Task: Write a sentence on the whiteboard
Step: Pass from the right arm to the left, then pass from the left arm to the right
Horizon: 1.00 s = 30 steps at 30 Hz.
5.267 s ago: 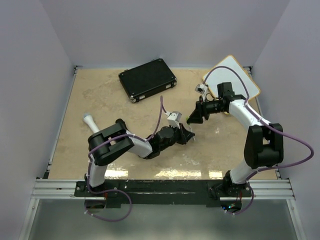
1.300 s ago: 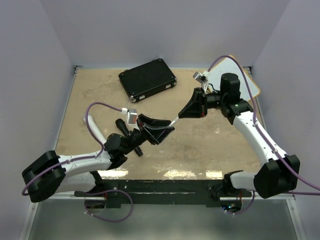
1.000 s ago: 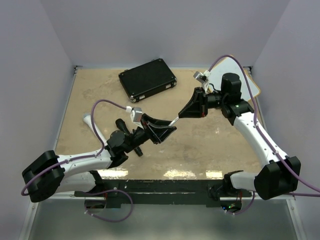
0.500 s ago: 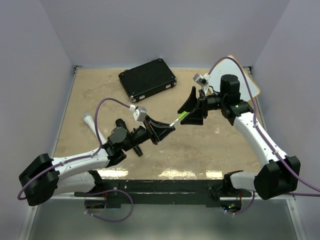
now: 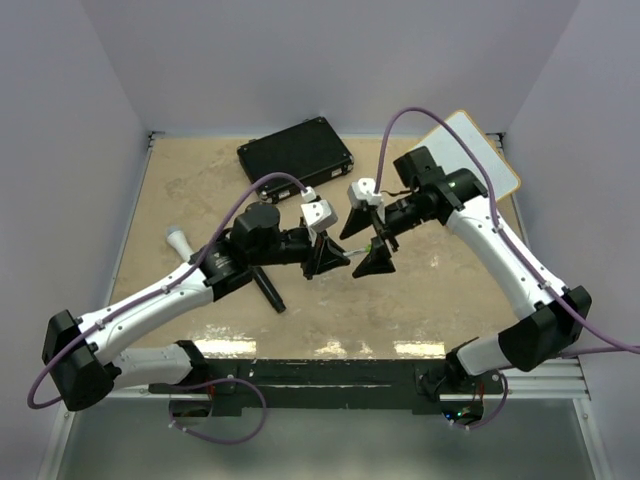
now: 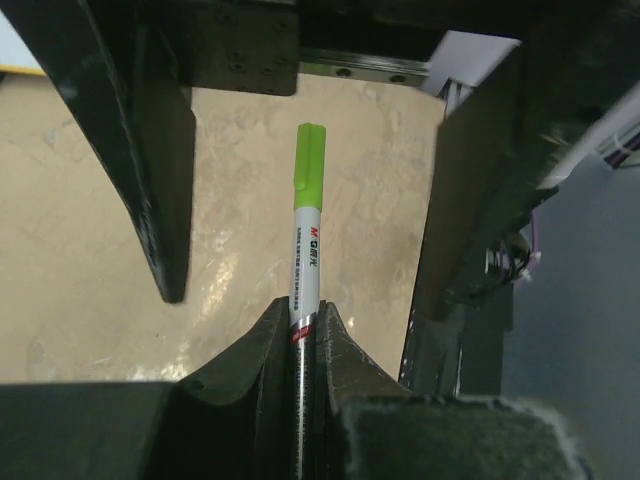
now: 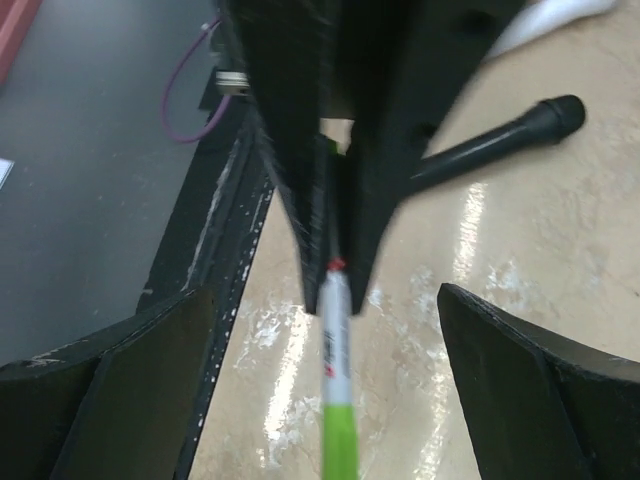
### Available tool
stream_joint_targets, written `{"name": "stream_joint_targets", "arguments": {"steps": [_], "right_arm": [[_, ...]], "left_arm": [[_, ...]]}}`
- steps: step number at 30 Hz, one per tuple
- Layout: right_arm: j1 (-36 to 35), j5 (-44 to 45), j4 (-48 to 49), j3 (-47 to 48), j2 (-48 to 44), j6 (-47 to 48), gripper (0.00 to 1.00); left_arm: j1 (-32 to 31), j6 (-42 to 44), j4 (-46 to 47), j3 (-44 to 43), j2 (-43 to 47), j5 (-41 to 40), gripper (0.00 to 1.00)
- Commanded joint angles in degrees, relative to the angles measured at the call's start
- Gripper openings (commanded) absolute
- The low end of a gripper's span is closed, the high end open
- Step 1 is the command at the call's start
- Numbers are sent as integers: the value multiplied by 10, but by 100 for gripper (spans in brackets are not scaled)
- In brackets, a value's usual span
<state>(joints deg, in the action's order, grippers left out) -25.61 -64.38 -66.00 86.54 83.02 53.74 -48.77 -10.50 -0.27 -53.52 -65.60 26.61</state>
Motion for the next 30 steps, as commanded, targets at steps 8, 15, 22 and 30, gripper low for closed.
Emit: {"name": "stream_joint_targets", "arguments": {"steps": [8,15,22,30], "right_arm": [[-54,57,27,-35,-13,-36,78],[-59,34,13,-28,10,-28,58],[-66,22,3,-21,28,-22,0],[-62,7,17,-55,-8,-21,0]], "left_arm": [[5,167,-213,-133,-27,-16,0],[5,210,-273,-169,-51,-2,0],[5,221,-279,-181,-71,5,0],[36,133,-200,-108,11,20,67]]}}
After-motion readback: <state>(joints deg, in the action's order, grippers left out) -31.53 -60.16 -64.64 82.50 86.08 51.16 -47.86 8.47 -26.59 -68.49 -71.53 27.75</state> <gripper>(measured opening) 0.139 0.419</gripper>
